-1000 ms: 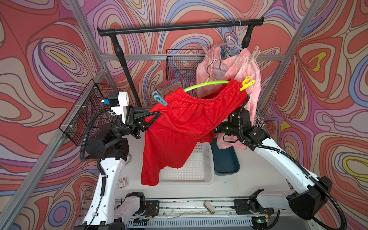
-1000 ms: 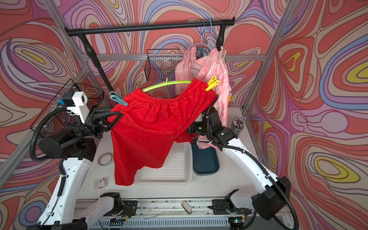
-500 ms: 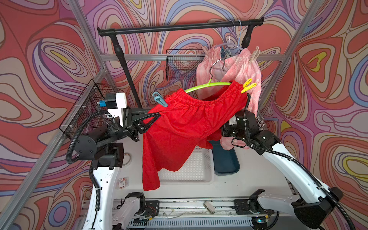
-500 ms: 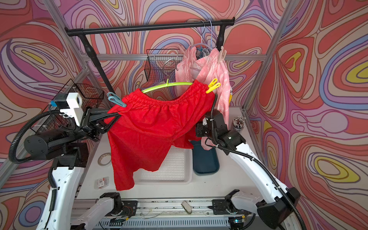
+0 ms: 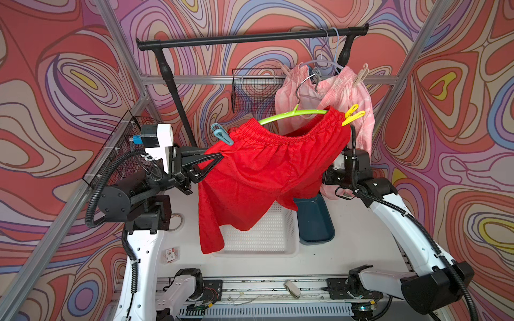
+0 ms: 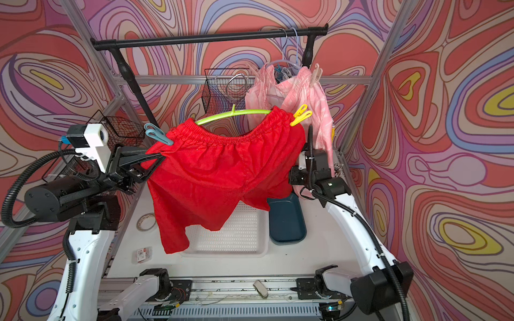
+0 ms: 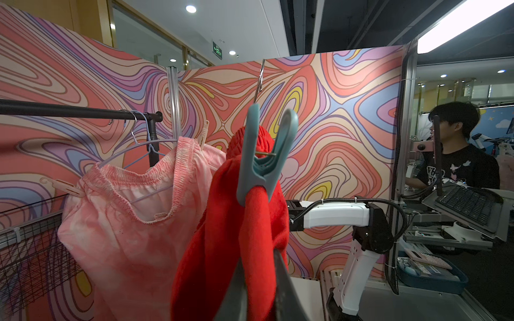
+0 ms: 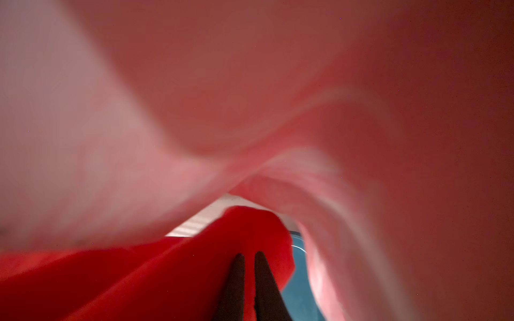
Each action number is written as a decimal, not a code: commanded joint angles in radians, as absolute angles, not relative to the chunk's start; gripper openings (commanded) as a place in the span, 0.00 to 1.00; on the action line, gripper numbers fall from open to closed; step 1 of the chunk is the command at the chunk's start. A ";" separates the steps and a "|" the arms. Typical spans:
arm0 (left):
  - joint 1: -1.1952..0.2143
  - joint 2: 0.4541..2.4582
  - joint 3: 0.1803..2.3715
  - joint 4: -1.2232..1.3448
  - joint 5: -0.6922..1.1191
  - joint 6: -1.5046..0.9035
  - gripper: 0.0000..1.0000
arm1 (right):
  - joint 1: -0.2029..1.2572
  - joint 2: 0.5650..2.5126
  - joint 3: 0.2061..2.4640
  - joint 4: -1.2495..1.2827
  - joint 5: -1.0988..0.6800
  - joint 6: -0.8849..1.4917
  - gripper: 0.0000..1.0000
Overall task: Remove the clothespins securing shorts to the hanger
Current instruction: Adjust the shorts in the basket.
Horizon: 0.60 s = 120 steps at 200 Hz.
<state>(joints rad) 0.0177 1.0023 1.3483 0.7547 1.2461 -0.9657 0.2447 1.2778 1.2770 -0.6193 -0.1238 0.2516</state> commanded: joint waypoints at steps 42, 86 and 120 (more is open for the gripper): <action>0.014 1.032 1.270 1.017 1.111 -1.059 0.00 | 0.245 1.340 1.293 -0.460 -0.506 0.400 0.06; 0.014 1.016 1.154 1.015 1.082 -0.999 0.00 | 0.282 1.277 1.274 -0.532 -0.520 0.460 0.04; 0.014 0.984 1.078 1.040 1.068 -0.985 0.00 | 0.376 1.292 1.291 -0.552 -0.531 0.463 0.05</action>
<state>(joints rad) 0.0177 1.0309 1.0897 0.9173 1.1439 -1.0054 0.3183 1.2861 1.2823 -0.5308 -0.4957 0.4397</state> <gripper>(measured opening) 0.126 0.048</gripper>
